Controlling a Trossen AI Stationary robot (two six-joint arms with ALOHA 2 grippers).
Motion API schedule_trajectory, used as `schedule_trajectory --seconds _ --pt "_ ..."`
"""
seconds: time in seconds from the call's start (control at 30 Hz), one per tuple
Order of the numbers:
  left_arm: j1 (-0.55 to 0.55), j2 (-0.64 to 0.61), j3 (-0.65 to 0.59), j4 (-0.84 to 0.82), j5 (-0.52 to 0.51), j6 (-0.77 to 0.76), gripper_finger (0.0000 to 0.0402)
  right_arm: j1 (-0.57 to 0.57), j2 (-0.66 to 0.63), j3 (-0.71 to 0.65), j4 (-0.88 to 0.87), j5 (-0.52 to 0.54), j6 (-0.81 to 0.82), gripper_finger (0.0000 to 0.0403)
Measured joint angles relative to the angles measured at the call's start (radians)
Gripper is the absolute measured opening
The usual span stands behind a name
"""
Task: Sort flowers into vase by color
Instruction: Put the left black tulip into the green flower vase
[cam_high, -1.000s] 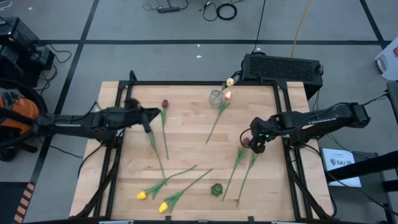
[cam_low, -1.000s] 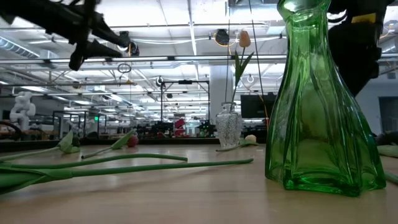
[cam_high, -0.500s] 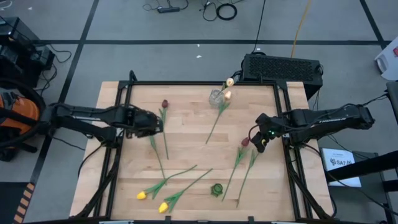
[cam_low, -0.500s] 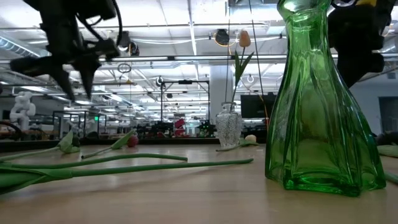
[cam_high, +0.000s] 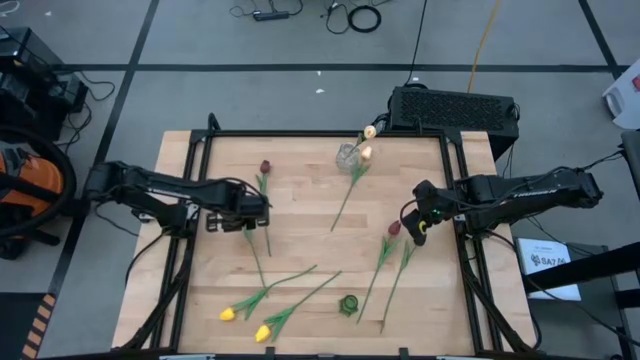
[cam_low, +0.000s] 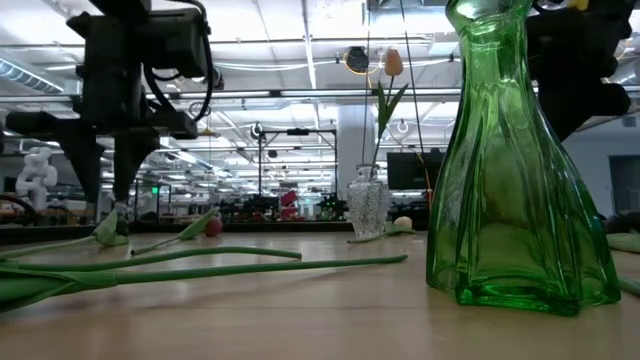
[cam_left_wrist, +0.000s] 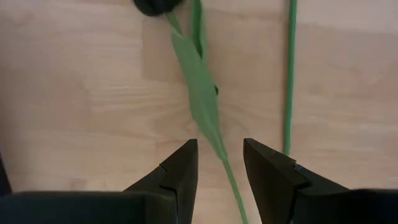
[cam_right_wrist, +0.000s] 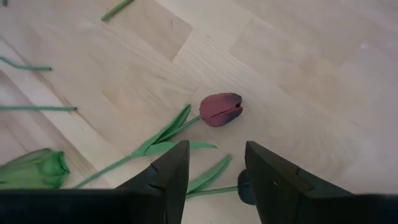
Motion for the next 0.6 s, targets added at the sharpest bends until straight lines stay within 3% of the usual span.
schedule_trajectory --seconds 0.33,0.5,0.6 --pt "0.000 0.067 -0.131 0.165 0.086 0.022 0.0134 0.000 0.000 0.000 0.100 0.001 0.070 0.0148" --pt "0.006 0.057 -0.232 0.311 0.101 0.023 0.0134 0.000 0.000 0.000 0.130 0.025 0.068 0.0148" --pt "0.006 0.057 -0.235 0.312 0.088 0.044 0.0134 0.000 0.001 0.000 0.131 0.052 0.071 0.0148"
